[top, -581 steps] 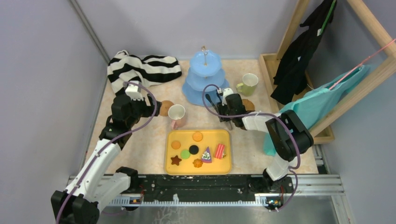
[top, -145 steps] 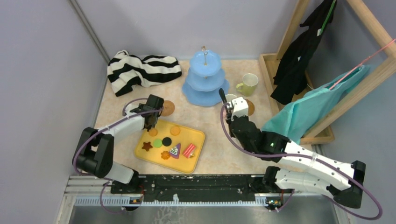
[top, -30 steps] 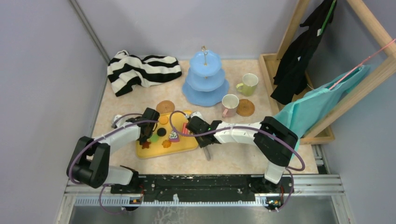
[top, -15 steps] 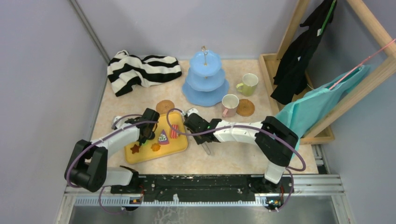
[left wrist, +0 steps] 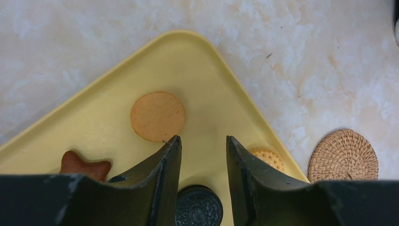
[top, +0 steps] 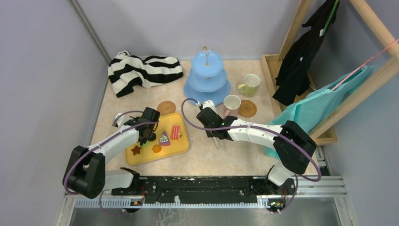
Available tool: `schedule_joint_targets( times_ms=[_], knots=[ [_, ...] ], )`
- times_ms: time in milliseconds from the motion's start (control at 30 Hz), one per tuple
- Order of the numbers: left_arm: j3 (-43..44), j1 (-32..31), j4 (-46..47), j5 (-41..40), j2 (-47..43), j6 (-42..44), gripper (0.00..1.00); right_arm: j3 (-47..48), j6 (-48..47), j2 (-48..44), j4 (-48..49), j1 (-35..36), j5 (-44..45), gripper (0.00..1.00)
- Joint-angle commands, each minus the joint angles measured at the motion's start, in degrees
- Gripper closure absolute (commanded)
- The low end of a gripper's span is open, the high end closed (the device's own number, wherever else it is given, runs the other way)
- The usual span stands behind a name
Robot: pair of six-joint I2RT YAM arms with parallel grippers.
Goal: Serve the afternoon tea
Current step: Pick up the clamp from the center of the board.
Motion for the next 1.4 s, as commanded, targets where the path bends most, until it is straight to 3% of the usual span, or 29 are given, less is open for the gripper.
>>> schedule_joint_targets(
  times_ms=[0,300,900,1367],
  knots=[
    [1.88,-0.69,1.14,-0.76,-1.06,2.40,0.54,-1.17,2.54,-3.15,0.74,-3.33,4.22,1.00],
    [2.31,-1.03,1.79,-0.72,-1.16,3.70,0.54,-2.66,7.30,-2.74,0.52,-8.56,7.75,1.00],
    [1.67,-1.17,2.67,-0.47,-2.04,3.88,0.54,-4.75,10.81,-2.24,-1.68,-9.89,9.32,1.00],
    [3.84,-1.34,2.67,-0.52,-3.57,5.98,0.53,-2.14,1.07,-8.71,-2.40,-5.36,3.80,1.00]
  ],
)
